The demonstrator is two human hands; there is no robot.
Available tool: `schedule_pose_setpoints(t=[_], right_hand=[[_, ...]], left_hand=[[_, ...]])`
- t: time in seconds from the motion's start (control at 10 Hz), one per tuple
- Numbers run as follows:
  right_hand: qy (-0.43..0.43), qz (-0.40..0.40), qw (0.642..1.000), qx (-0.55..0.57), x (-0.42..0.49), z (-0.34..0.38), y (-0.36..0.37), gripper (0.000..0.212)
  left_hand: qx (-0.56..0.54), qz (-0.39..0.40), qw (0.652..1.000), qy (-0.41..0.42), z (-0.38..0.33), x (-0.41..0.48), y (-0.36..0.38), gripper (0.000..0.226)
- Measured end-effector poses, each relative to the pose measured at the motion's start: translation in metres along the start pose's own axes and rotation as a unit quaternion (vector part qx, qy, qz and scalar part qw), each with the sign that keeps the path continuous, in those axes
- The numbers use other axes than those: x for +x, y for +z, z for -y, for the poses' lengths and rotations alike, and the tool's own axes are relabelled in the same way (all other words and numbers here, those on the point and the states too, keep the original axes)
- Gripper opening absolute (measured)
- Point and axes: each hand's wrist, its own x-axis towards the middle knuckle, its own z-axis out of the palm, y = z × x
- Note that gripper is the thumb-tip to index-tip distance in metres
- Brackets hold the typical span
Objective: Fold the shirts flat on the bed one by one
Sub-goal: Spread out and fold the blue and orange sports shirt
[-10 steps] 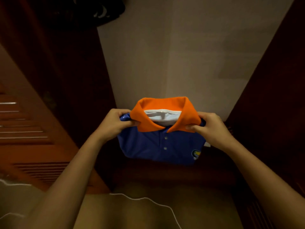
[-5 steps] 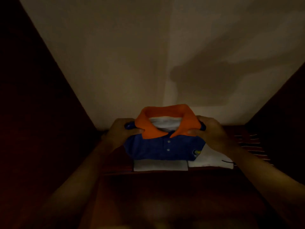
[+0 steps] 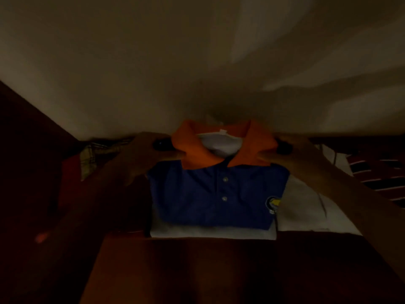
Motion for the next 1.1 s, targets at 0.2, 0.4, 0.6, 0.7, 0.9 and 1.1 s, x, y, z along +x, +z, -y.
schedule_pose_setpoints(t=[0.2, 0.4, 0.6, 0.7, 0.9, 1.1], right_hand=[[0.117, 0.004, 0.993, 0.016, 0.081, -0.111, 0.059, 0.059], [0.114, -0.046, 0.992, -0.005, 0.062, -0.131, 0.062, 0.108], [0.105, -0.018, 0.993, -0.052, 0.012, -0.129, 0.075, 0.105], [0.140, -0.040, 0.989, -0.006, 0.005, -0.124, 0.071, 0.102], [0.164, 0.026, 0.986, -0.018, -0.031, -0.131, 0.072, 0.104], [0.156, 0.043, 0.983, -0.084, -0.039, -0.126, 0.069, 0.105]], left_hand=[[-0.039, -0.031, 0.993, -0.110, 0.095, 0.079, 0.042, 0.050], [0.039, -0.017, 0.996, -0.080, 0.117, 0.083, 0.041, 0.107], [0.045, -0.055, 0.997, -0.027, 0.128, 0.041, 0.050, 0.105], [0.037, -0.041, 0.998, -0.026, 0.127, 0.026, 0.040, 0.106], [0.025, 0.044, 0.998, -0.043, 0.121, 0.002, 0.055, 0.116], [0.127, 0.087, 0.986, -0.062, 0.114, -0.011, 0.063, 0.141]])
